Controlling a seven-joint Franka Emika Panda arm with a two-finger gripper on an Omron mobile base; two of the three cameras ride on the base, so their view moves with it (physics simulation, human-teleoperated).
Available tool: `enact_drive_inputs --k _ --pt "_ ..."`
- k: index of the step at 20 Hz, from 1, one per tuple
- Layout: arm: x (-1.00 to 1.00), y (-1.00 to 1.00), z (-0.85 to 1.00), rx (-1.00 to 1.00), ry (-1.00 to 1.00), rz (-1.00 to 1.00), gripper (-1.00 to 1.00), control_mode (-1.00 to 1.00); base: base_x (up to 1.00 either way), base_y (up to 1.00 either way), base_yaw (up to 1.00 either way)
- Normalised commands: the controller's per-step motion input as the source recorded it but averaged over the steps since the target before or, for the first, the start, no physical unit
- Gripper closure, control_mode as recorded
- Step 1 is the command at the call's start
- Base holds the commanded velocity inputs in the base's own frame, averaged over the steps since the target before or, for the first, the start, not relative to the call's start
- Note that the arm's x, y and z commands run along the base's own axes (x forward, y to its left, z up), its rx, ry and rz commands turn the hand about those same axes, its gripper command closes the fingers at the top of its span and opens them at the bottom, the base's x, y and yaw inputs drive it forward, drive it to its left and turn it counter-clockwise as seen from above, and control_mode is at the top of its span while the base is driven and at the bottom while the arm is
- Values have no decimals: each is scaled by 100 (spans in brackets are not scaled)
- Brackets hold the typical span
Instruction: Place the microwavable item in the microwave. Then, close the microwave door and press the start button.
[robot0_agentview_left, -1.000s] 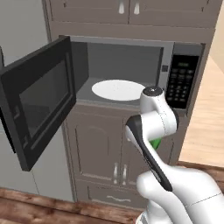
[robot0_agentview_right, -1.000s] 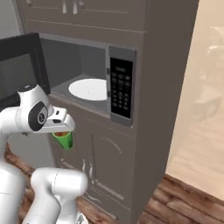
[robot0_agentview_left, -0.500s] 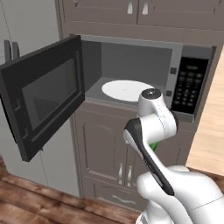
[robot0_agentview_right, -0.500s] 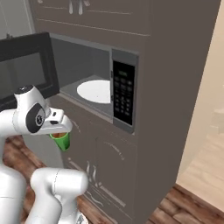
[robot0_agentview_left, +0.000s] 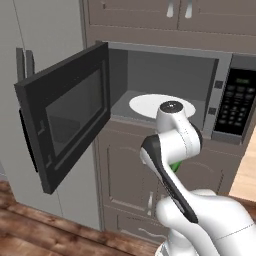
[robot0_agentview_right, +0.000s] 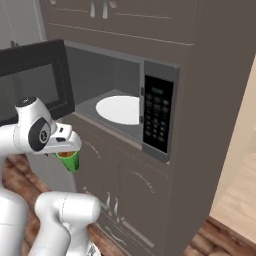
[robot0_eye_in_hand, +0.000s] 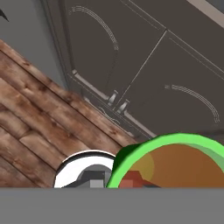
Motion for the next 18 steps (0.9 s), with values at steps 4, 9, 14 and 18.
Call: enact_drive_inputs --k 4,9,14,18 --pt "0 0 0 0 0 0 100 100 45 2 0" --pt "0 0 0 0 0 0 100 100 11 0 0" --pt "0 0 0 0 0 0 100 100 0 0 0" --pt "0 0 0 0 0 0 100 100 0 0 0"
